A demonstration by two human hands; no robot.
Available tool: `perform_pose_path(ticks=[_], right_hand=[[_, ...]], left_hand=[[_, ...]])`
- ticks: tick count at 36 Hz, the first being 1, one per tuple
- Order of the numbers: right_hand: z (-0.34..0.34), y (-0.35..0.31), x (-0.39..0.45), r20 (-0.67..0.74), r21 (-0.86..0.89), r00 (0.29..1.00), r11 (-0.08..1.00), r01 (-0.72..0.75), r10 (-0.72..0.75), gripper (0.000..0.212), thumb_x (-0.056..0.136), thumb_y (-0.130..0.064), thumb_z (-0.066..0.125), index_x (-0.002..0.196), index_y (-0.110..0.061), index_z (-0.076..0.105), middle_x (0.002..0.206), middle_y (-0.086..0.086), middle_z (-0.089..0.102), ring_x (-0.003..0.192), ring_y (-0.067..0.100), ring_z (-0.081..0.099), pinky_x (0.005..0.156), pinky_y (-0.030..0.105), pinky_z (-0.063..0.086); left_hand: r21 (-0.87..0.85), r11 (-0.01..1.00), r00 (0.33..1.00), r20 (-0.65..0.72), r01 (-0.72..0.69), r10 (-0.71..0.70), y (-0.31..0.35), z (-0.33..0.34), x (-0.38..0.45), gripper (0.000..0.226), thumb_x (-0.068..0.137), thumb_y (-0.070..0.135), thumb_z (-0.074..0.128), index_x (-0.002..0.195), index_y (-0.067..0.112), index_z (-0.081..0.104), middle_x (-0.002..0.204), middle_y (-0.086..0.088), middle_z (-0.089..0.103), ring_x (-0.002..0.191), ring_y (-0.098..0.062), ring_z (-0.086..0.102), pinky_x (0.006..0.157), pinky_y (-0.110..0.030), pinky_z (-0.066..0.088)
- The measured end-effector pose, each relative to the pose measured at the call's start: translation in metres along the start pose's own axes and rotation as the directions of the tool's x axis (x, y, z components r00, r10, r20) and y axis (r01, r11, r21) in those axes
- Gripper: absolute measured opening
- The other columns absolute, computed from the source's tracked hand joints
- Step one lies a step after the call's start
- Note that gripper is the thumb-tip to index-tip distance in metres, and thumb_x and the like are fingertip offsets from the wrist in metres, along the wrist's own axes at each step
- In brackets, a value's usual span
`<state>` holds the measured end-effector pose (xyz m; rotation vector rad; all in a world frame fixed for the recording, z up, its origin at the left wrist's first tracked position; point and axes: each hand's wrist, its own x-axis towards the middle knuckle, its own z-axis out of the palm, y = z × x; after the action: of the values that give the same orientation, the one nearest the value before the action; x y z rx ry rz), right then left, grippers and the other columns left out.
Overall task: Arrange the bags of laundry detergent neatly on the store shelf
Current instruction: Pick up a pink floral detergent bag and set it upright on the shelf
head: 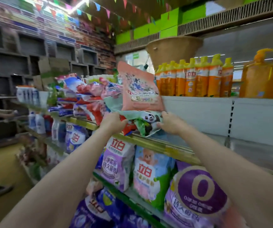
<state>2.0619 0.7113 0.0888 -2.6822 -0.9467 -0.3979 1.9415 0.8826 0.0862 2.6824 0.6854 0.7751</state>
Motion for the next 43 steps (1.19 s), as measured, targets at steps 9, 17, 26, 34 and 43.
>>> perform_pose_path(ticks=[9, 17, 26, 34, 43], right_hand=[[-0.001, 0.029, 0.085, -0.035, 0.061, 0.997, 0.996, -0.070, 0.072, 0.047, 0.097, -0.029, 0.046, 0.136, -0.003, 0.040, 0.141, 0.016, 0.043, 0.128, 0.030, 0.042, 0.102, 0.034, 0.036], [0.004, 0.049, 0.158, 0.012, 0.177, 0.988, 0.972, -0.157, 0.157, 0.047, 0.095, -0.023, 0.051, 0.138, -0.005, 0.041, 0.142, 0.016, 0.045, 0.129, 0.031, 0.043, 0.103, 0.035, 0.037], [0.032, 0.045, 0.225, 0.087, 0.530, 0.959, 0.802, -0.273, 0.269, 0.038, 0.089, -0.027, 0.052, 0.121, -0.005, 0.050, 0.106, 0.014, 0.061, 0.070, 0.018, 0.053, 0.054, 0.030, 0.041], [0.027, 0.059, 0.206, 0.153, 0.791, 0.945, 0.538, -0.293, 0.290, 0.097, 0.061, -0.029, 0.075, 0.140, -0.002, 0.026, 0.131, 0.018, 0.051, 0.109, 0.029, 0.057, 0.068, 0.030, 0.048], [0.008, 0.051, 0.136, 0.211, 0.851, 0.963, 0.453, -0.266, 0.169, 0.060, 0.059, -0.014, 0.071, 0.114, 0.003, 0.057, 0.089, 0.010, 0.068, 0.063, 0.015, 0.061, 0.052, 0.021, 0.048]], left_hand=[[-0.145, 0.989, 1.000, -0.022, -0.002, -0.001, 0.016, 0.017, 0.098, 0.047, 0.093, 0.033, 0.053, 0.121, -0.004, 0.050, 0.118, -0.019, 0.058, 0.102, -0.029, 0.058, 0.080, -0.035, 0.050], [-0.171, 0.984, 0.997, 0.067, 0.051, -0.040, 0.023, 0.035, 0.171, 0.065, 0.087, 0.058, 0.047, 0.115, 0.000, 0.054, 0.135, -0.022, 0.047, 0.122, -0.035, 0.049, 0.103, -0.042, 0.044], [-0.430, 0.894, 0.990, 0.110, 0.124, -0.085, -0.001, 0.054, 0.209, 0.055, 0.066, 0.060, 0.071, 0.079, 0.012, 0.047, 0.073, -0.001, 0.048, 0.062, -0.012, 0.044, 0.059, -0.024, 0.043], [-0.758, 0.638, 0.990, 0.089, 0.137, -0.107, -0.001, 0.053, 0.198, 0.066, 0.055, 0.025, 0.088, 0.109, 0.006, 0.056, 0.107, -0.007, 0.066, 0.098, -0.024, 0.064, 0.093, -0.038, 0.052], [-0.842, 0.526, 0.984, 0.172, 0.122, 0.048, 0.001, 0.020, 0.153, 0.026, 0.079, 0.011, 0.071, 0.101, 0.012, 0.057, 0.101, -0.009, 0.067, 0.087, -0.018, 0.063, 0.085, -0.028, 0.051]])
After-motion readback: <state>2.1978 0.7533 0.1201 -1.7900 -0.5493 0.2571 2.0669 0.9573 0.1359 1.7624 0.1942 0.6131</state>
